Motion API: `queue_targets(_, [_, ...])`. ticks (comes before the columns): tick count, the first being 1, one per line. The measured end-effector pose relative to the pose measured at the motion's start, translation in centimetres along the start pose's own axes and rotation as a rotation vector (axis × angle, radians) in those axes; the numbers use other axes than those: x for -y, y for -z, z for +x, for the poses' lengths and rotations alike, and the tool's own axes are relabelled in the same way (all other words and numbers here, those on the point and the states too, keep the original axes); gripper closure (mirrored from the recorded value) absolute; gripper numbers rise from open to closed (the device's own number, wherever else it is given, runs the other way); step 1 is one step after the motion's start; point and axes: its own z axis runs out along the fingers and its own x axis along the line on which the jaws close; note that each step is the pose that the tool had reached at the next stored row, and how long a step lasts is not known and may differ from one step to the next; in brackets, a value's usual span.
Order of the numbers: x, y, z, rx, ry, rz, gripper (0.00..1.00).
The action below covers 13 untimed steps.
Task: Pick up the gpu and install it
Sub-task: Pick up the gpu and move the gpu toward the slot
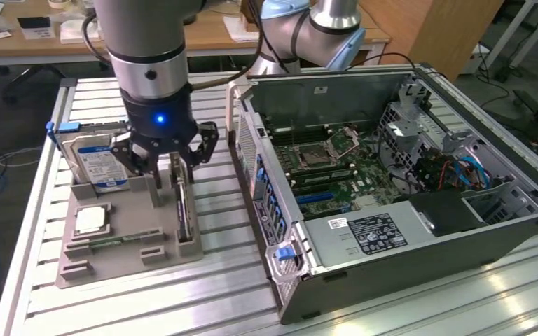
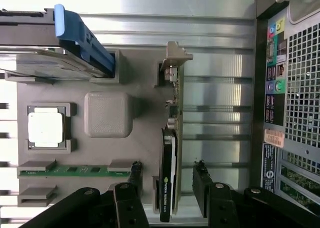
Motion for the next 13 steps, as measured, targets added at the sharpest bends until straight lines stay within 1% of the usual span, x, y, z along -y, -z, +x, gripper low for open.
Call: queue_targets(13, [0.22,-2.37,-0.2,0.0001,0.0,0.0006,0.47])
